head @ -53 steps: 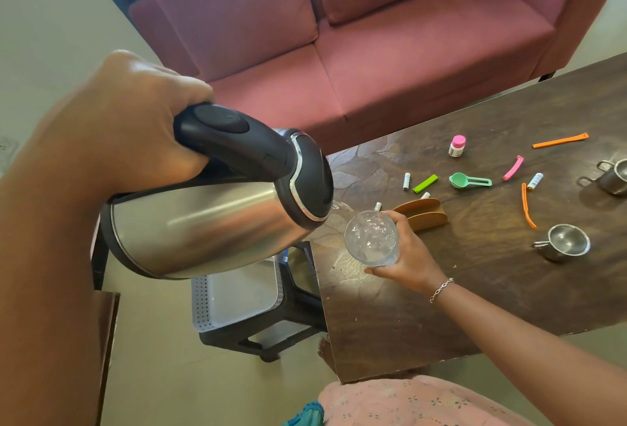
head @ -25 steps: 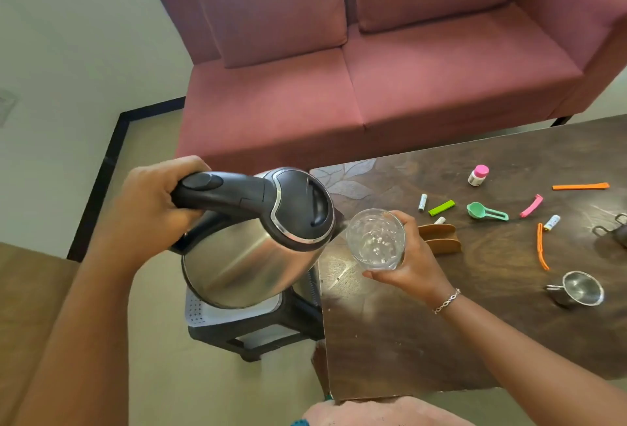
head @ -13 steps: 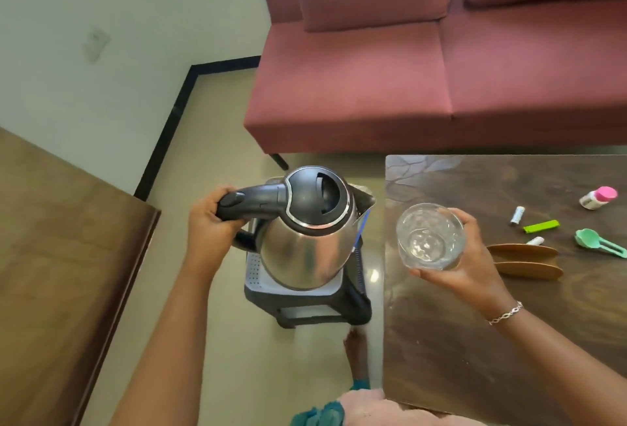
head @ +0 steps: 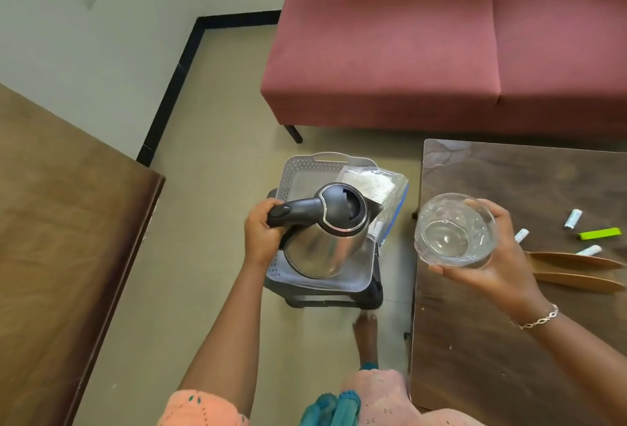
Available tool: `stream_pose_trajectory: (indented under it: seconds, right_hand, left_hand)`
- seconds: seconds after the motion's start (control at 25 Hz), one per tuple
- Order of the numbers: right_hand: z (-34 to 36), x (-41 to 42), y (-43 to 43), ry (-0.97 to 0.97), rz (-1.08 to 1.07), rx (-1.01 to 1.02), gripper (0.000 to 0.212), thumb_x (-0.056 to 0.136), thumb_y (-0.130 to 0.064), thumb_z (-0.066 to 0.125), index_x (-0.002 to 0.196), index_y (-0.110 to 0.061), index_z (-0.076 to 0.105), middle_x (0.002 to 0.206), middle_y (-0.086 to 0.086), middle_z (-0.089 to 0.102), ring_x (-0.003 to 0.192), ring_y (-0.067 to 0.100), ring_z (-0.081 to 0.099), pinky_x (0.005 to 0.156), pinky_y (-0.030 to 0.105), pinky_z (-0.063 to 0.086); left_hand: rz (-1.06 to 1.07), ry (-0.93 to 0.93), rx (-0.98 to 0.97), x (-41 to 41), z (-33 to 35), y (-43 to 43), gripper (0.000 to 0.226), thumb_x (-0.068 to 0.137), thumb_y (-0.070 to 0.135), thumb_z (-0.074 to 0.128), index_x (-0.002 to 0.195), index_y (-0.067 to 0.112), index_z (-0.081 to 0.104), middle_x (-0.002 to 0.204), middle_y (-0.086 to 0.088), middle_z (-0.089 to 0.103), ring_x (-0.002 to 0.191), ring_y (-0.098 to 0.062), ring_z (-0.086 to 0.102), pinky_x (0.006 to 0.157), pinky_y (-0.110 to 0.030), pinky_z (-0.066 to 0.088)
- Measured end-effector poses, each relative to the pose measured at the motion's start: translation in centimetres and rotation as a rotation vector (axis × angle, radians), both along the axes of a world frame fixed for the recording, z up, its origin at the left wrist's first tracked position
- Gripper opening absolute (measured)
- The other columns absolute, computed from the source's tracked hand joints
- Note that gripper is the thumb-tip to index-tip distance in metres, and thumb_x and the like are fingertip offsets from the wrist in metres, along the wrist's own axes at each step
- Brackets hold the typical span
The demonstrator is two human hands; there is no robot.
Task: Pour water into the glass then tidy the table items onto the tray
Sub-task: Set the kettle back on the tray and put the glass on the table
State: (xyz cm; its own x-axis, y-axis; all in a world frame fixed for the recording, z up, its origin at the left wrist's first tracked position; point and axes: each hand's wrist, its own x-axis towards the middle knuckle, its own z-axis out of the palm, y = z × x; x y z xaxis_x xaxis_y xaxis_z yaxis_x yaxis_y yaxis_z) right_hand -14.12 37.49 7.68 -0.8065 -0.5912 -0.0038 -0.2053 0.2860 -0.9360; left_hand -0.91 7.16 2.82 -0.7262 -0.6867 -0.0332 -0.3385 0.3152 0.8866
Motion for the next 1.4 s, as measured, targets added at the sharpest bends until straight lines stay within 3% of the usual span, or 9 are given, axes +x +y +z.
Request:
stream_pose_trajectory:
  seconds: [0.2, 0.28, 0.4, 0.56, 0.76, 0.92, 1.08, 1.24, 1.4]
  right_hand:
    - [-0.3, -0.1, -2.2, -0.007, 0.002, -0.015, 0.091, 0.045, -0.072, 0.071, 0.119, -0.037, 0.033, 0.121, -0.039, 0.04, 0.111, -0.015, 0.046, 0.089, 0.001, 0.037]
    - [-0.2, -0.2, -2.8, -0.027, -0.001, -0.013, 0.09, 0.046, -0.071, 0.072, 0.119, -0.035, 0.033, 0.121, -0.038, 0.041, 0.111, -0.015, 0.046, 0.089, 0.001, 0.037]
    - [-0.3, -0.4, -3.4, -0.038, -0.016, -0.018, 0.091, 0.046, -0.07, 0.073, 0.119, -0.035, 0.033, 0.121, -0.037, 0.042, 0.111, -0.014, 0.046, 0.09, 0.002, 0.037]
    - [0.2, -0.3, -4.3, -0.035, -0.017, -0.039, 0.089, 0.048, -0.071, 0.07, 0.118, -0.032, 0.033, 0.12, -0.042, 0.04, 0.11, -0.018, 0.044, 0.089, 0.0, 0.035]
    - [0.5, -0.1, -4.8, -0.049, -0.022, -0.054, 0.089, 0.047, -0.072, 0.07, 0.117, -0.031, 0.033, 0.118, -0.044, 0.041, 0.109, -0.019, 0.045, 0.089, 0.0, 0.035]
    - [0.6, 0.1, -4.9, -0.059, -0.025, -0.063, 0.088, 0.048, -0.072, 0.07, 0.117, -0.032, 0.033, 0.118, -0.043, 0.041, 0.109, -0.018, 0.045, 0.089, 0.0, 0.035]
    - [0.6, 0.4, -4.9, -0.047, -0.032, -0.068, 0.087, 0.049, -0.071, 0.07, 0.118, -0.033, 0.032, 0.119, -0.043, 0.04, 0.109, -0.019, 0.045, 0.09, 0.0, 0.035]
    - [0.5, 0.6, -4.6, -0.044, -0.048, -0.085, 0.087, 0.05, -0.07, 0.07, 0.118, -0.032, 0.032, 0.118, -0.044, 0.04, 0.109, -0.018, 0.046, 0.09, 0.0, 0.035]
    - [0.6, 0.6, -4.1, -0.021, -0.065, -0.104, 0.087, 0.05, -0.067, 0.072, 0.119, -0.034, 0.032, 0.12, -0.042, 0.042, 0.109, -0.017, 0.046, 0.09, 0.001, 0.037]
  left_hand:
    - [-0.04, -0.163, -0.061, -0.6, -4.5, -1.4, 0.027, 0.058, 0.002, 0.058, 0.073, 0.024, 0.059, 0.074, 0.012, 0.055, 0.082, -0.026, 0.053, 0.071, -0.032, 0.041]
    - [-0.016, -0.188, -0.042, -0.4, -5.6, -1.7, 0.033, 0.06, -0.006, 0.058, 0.075, 0.023, 0.059, 0.078, 0.013, 0.053, 0.085, -0.024, 0.052, 0.074, -0.031, 0.041]
    - [0.033, -0.159, 0.088, 0.3, -6.3, -2.7, 0.032, 0.059, -0.008, 0.057, 0.072, 0.021, 0.056, 0.082, 0.007, 0.052, 0.079, -0.008, 0.053, 0.073, -0.026, 0.045]
    - [-0.008, -0.345, 0.204, 2.3, -5.6, -4.1, 0.043, 0.068, -0.022, 0.053, 0.071, 0.021, 0.054, 0.079, -0.004, 0.054, 0.075, -0.016, 0.05, 0.061, -0.018, 0.046]
    - [-0.113, -0.588, 0.076, 4.3, -5.2, -4.7, 0.028, 0.07, -0.006, 0.068, 0.079, 0.014, 0.051, 0.082, -0.005, 0.057, 0.077, -0.02, 0.051, 0.059, -0.02, 0.037]
    - [-0.157, -0.618, 0.15, 4.0, -4.7, -4.5, 0.037, 0.066, 0.016, 0.081, 0.088, 0.007, 0.053, 0.082, -0.001, 0.056, 0.073, -0.015, 0.051, 0.058, -0.021, 0.038]
    - [-0.15, -0.619, 0.172, 4.3, -5.0, -3.9, 0.037, 0.073, 0.024, 0.076, 0.098, 0.007, 0.054, 0.091, -0.006, 0.059, 0.085, -0.02, 0.056, 0.06, -0.019, 0.041]
    - [-0.16, -0.632, 0.175, 4.1, -4.7, -3.7, 0.055, 0.07, 0.025, 0.079, 0.114, 0.01, 0.05, 0.11, -0.008, 0.058, 0.104, -0.025, 0.056, 0.076, -0.022, 0.045]
    - [-0.146, -0.507, 0.073, 2.6, -1.8, -2.1, 0.081, 0.078, 0.041, 0.068, 0.142, 0.012, 0.027, 0.147, -0.008, 0.033, 0.135, -0.024, 0.032, 0.107, -0.033, 0.029]
